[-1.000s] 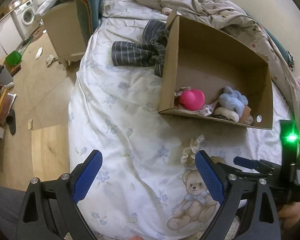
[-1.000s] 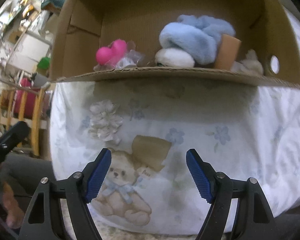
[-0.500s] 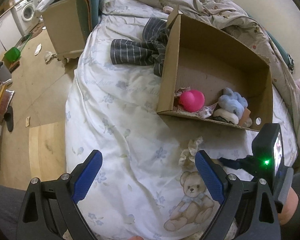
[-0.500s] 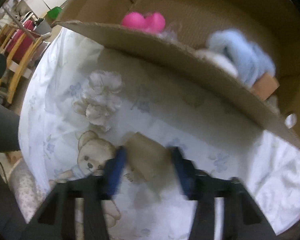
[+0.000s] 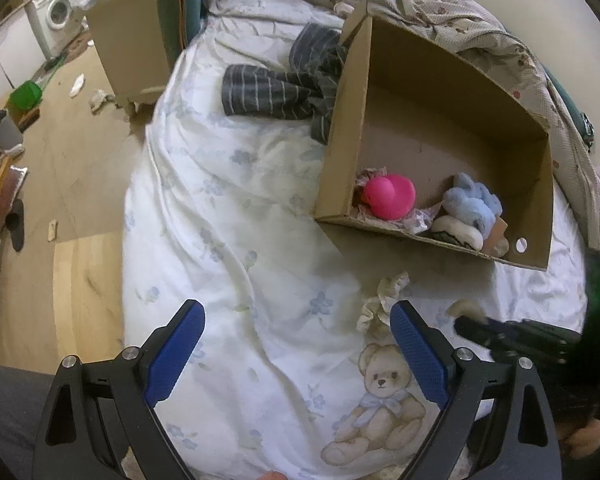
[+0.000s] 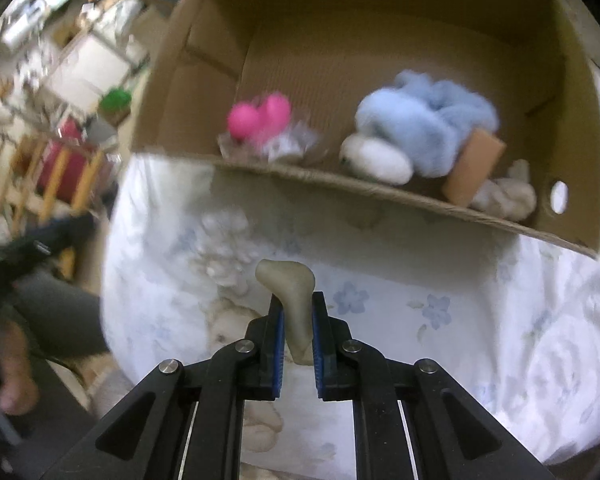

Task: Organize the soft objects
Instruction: 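Grasp the foam insert with the right gripper while the left gripper grasps the white tissue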

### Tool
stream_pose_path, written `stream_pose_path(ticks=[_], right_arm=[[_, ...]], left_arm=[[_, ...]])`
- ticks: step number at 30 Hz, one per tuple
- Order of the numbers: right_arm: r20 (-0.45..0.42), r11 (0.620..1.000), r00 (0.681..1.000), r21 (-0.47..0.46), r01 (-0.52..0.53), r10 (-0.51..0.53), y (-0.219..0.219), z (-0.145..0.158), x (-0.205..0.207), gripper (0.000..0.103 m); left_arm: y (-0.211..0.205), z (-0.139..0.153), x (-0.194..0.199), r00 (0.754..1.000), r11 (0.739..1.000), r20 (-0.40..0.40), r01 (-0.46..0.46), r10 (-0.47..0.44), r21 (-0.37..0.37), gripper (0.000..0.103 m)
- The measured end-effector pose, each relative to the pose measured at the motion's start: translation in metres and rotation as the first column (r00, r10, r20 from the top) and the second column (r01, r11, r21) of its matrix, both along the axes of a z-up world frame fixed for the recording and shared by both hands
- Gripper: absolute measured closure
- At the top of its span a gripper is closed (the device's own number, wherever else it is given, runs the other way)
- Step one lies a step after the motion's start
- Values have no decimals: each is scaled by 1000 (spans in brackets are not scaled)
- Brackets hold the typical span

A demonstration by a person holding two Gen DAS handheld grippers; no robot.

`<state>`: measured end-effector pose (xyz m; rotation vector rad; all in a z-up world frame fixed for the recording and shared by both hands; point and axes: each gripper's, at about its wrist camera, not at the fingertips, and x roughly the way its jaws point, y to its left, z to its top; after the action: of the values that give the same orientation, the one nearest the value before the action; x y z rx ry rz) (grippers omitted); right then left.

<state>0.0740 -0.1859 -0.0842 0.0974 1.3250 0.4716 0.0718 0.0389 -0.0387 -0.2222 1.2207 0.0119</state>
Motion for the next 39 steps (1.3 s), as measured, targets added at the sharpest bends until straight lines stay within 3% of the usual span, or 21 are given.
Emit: stream_pose_path(ticks=[10, 13, 15, 17, 19, 21, 27, 39], right_arm=[[29, 988, 988, 42, 152, -153, -36, 21, -9, 90], [22, 983, 984, 47, 177, -178, -41, 20, -10, 90], [17, 982, 983, 52, 183, -184, -42, 19, -9, 90], [20, 983, 984, 46, 177, -178, -43, 19, -11, 90], [19, 985, 985, 37, 171, -171, -42, 17, -14, 90], [13, 984, 985, 35, 174, -174, -46, 15, -17, 90], [18, 983, 983, 35, 182, -183, -50, 17, -20, 90], [25, 990, 990, -1, 139, -139, -39, 15, -21, 90]], left_arm=[[-56, -28, 15, 990, 992, -68, 128, -127, 15, 11], [-76, -38, 20, 981, 984, -87, 176, -172, 35, 17], [-85, -45, 23, 975, 977, -103, 203, -196, 60, 30], [-91, -53, 26, 968, 971, -123, 228, -217, 76, 36], [-93, -60, 28, 966, 970, -136, 231, -220, 75, 51], [-93, -67, 29, 962, 970, -160, 233, -220, 66, 83], [-96, -66, 26, 957, 964, -158, 257, -244, 66, 91], [-85, -47, 7, 966, 967, -120, 239, -229, 82, 92]])
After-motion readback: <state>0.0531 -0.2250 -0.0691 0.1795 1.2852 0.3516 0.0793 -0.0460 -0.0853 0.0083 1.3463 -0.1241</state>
